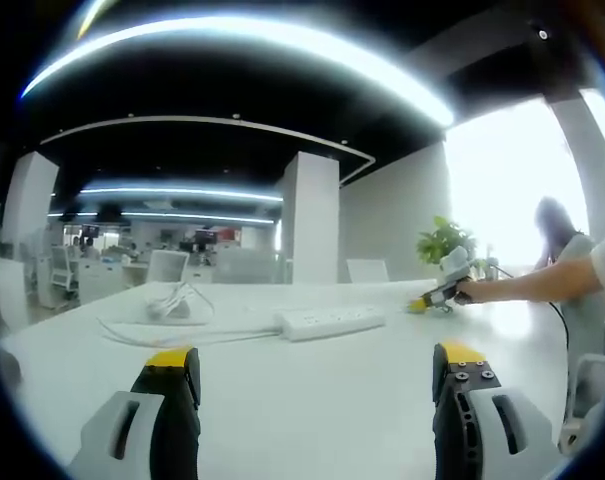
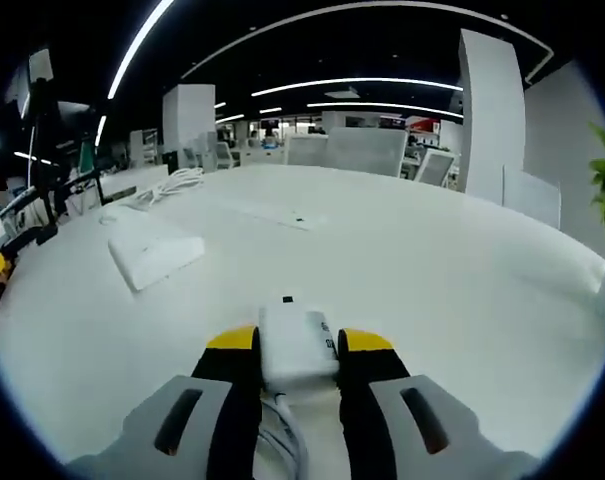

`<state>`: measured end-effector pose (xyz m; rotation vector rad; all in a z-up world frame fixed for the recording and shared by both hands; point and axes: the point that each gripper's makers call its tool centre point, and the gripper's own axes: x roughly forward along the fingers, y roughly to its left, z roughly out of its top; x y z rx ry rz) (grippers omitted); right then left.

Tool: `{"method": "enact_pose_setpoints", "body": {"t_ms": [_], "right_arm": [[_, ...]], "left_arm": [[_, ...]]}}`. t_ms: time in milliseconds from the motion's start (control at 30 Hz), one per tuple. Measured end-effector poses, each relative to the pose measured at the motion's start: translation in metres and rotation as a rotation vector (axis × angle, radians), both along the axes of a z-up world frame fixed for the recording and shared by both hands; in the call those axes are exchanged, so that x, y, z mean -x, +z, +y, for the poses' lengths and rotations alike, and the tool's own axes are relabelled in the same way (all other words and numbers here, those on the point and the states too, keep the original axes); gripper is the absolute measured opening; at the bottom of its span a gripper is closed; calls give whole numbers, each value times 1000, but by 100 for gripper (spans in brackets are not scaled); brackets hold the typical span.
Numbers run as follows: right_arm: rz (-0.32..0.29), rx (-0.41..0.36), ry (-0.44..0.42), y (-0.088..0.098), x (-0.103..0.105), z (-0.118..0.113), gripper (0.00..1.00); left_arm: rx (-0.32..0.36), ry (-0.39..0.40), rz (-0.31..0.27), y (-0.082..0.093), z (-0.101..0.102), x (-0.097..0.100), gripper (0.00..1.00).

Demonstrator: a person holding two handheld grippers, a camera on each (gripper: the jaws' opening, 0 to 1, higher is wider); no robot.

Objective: Straighten the power strip on the desk, plug the charger into it

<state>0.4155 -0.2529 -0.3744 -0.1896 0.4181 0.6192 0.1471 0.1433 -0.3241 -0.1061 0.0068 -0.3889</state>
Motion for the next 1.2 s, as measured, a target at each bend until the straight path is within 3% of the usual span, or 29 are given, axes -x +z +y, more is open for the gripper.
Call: {"method": "enact_pose_setpoints", "body": {"t_ms": [200, 367, 633, 700, 1200], "right_arm": [[-19, 57, 4, 1, 1, 0, 27], [-83, 156, 35, 11, 9, 8, 27], [-133, 318, 108, 22, 19, 26, 27], [-122, 343, 102, 23, 20, 30, 27], [-168, 367, 124, 41, 33, 52, 27]], "left_arm": [[-1, 3, -3, 2, 2, 0, 99], [-2, 4, -3, 2, 2, 0, 99], [1, -3, -3, 1, -1, 2, 99], [2, -4, 0, 0, 0, 2, 99], [-1, -6, -19, 7, 3, 9, 99]]}}
